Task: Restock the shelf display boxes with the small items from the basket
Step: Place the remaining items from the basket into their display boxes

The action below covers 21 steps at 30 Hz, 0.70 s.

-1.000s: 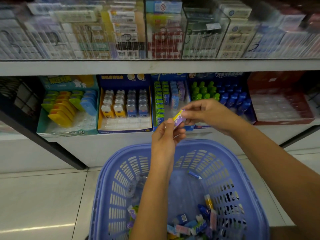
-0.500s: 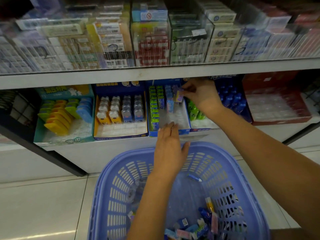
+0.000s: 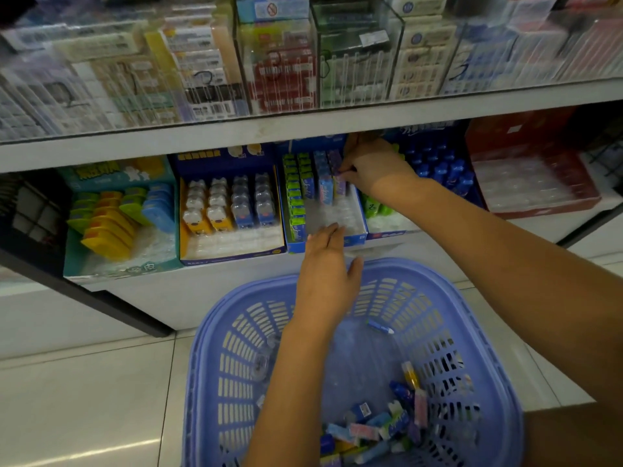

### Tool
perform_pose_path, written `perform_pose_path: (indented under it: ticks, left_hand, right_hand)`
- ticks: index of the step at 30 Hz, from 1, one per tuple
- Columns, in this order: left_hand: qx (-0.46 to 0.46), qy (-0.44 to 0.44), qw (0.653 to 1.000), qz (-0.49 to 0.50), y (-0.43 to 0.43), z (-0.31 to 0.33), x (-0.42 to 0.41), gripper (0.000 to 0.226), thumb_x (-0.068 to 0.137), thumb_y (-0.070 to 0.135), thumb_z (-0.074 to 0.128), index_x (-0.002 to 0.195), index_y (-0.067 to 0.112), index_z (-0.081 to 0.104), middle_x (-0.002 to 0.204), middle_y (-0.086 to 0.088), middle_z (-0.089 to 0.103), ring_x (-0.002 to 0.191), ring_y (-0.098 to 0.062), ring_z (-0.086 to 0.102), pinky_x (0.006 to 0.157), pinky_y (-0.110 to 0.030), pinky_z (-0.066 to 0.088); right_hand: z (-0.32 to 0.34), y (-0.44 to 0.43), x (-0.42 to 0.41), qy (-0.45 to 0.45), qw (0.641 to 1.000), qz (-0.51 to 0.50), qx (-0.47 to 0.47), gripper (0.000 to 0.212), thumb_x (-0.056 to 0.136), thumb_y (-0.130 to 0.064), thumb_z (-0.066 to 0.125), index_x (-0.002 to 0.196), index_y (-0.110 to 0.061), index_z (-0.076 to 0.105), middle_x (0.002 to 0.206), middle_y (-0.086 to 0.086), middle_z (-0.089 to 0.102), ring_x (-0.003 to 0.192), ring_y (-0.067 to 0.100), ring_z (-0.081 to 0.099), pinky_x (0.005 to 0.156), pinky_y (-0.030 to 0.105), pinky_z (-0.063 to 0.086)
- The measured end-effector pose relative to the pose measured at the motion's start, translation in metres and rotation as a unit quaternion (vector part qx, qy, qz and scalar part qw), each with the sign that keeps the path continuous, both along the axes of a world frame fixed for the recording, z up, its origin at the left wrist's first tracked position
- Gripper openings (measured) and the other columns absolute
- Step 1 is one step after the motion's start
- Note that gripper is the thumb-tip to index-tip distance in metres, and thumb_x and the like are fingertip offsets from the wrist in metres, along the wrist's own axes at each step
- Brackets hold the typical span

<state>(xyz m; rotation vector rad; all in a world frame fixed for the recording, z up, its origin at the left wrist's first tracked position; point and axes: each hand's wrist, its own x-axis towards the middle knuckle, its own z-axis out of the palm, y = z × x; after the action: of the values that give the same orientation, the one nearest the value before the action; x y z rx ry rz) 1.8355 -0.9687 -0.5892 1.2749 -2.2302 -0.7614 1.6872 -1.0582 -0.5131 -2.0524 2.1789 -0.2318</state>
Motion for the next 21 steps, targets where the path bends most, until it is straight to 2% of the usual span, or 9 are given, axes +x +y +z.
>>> perform_pose_path:
  ticks: [2, 4, 6, 8, 11, 13, 15, 17, 21]
  left_hand:
    - [-0.010, 0.098, 0.995, 0.018, 0.008, 0.003, 0.003, 0.034, 0.098, 0.024, 0.051, 0.129, 0.012, 0.054, 0.132, -0.003, 0.053, 0.122, -0.017, 0.048, 0.096, -0.021, 0.038]
    - [-0.022, 0.156, 0.987, 0.042, 0.014, -0.001, 0.005, 0.020, 0.096, 0.021, 0.052, 0.110, 0.012, 0.064, 0.110, -0.003, 0.062, 0.099, -0.015, 0.058, 0.080, -0.020, 0.043]
    - [0.024, 0.126, 0.991, 0.036, 0.019, -0.016, 0.005, 0.016, 0.094, 0.020, 0.053, 0.099, 0.010, 0.066, 0.097, -0.007, 0.067, 0.089, -0.021, 0.062, 0.075, -0.031, 0.049]
    - [0.108, 0.003, 0.994, 0.004, 0.026, -0.043, 0.006, 0.017, 0.092, 0.018, 0.054, 0.099, 0.008, 0.067, 0.096, -0.014, 0.070, 0.092, -0.030, 0.064, 0.075, -0.035, 0.049]
    - [0.236, -0.190, 0.948, -0.094, 0.049, -0.095, 0.015, 0.028, 0.093, 0.012, 0.049, 0.116, 0.008, 0.064, 0.117, -0.016, 0.065, 0.108, -0.032, 0.060, 0.084, -0.034, 0.046]
    - [0.307, -0.253, 0.904, -0.157, 0.072, -0.125, 0.022, 0.033, 0.093, 0.011, 0.052, 0.125, 0.008, 0.059, 0.125, -0.016, 0.060, 0.112, -0.032, 0.057, 0.088, -0.035, 0.045]
    - [0.333, -0.301, 0.868, -0.211, 0.093, -0.149, 0.023, 0.038, 0.090, 0.016, 0.060, 0.126, 0.008, 0.057, 0.130, -0.016, 0.057, 0.115, -0.031, 0.055, 0.093, -0.036, 0.044]
    - [0.332, -0.348, 0.839, -0.253, 0.109, -0.166, 0.021, 0.045, 0.088, 0.028, 0.064, 0.127, 0.008, 0.056, 0.131, -0.015, 0.056, 0.116, -0.031, 0.055, 0.095, -0.037, 0.045]
    - [0.321, -0.378, 0.820, -0.286, 0.119, -0.185, 0.015, 0.044, 0.089, 0.014, 0.062, 0.130, 0.003, 0.052, 0.130, -0.019, 0.055, 0.116, -0.033, 0.054, 0.093, -0.037, 0.044]
  right_hand:
    - [0.007, 0.019, 0.001, -0.035, 0.999, -0.002, -0.016, 0.030, 0.092, -0.013, 0.056, 0.120, -0.003, 0.058, 0.127, 0.016, 0.053, 0.115, 0.030, 0.051, 0.088, 0.028, 0.041]
    - [0.007, 0.052, 0.001, -0.071, 0.997, 0.020, -0.036, 0.014, 0.086, -0.014, 0.065, 0.096, -0.007, 0.060, 0.096, 0.009, 0.063, 0.091, 0.025, 0.059, 0.072, 0.029, 0.043]
    - [-0.005, 0.088, 0.002, -0.104, 0.990, 0.050, 0.075, 0.020, 0.080, -0.022, 0.072, 0.076, -0.020, 0.053, 0.071, -0.006, 0.057, 0.066, 0.014, 0.057, 0.056, 0.023, 0.041]
    - [-0.039, 0.114, 0.007, -0.074, 0.968, 0.074, 0.227, 0.020, 0.079, -0.024, 0.073, 0.073, -0.021, 0.055, 0.064, -0.008, 0.054, 0.056, 0.008, 0.050, 0.050, 0.019, 0.035]
    - [-0.113, 0.151, 0.014, -0.042, 0.901, 0.069, 0.427, 0.015, 0.089, -0.019, 0.063, 0.097, -0.007, 0.062, 0.082, 0.005, 0.058, 0.064, 0.014, 0.048, 0.063, 0.026, 0.038]
    - [-0.160, 0.177, 0.020, -0.047, 0.831, 0.065, 0.550, 0.027, 0.096, -0.014, 0.052, 0.121, -0.004, 0.056, 0.094, 0.007, 0.055, 0.076, 0.017, 0.053, 0.074, 0.029, 0.036]
    - [-0.199, 0.198, 0.024, 0.029, 0.789, 0.105, 0.605, 0.047, 0.094, -0.019, 0.058, 0.135, -0.001, 0.045, 0.116, 0.016, 0.053, 0.096, 0.029, 0.055, 0.079, 0.033, 0.041]
    - [-0.227, 0.212, 0.025, 0.114, 0.771, 0.170, 0.603, 0.069, 0.084, -0.028, 0.071, 0.140, -0.005, 0.038, 0.134, 0.015, 0.046, 0.107, 0.029, 0.053, 0.092, 0.038, 0.045]
    - [-0.247, 0.218, 0.016, 0.123, 0.793, 0.245, 0.544, 0.070, 0.073, -0.028, 0.081, 0.129, -0.006, 0.045, 0.127, 0.017, 0.048, 0.105, 0.033, 0.055, 0.084, 0.041, 0.048]
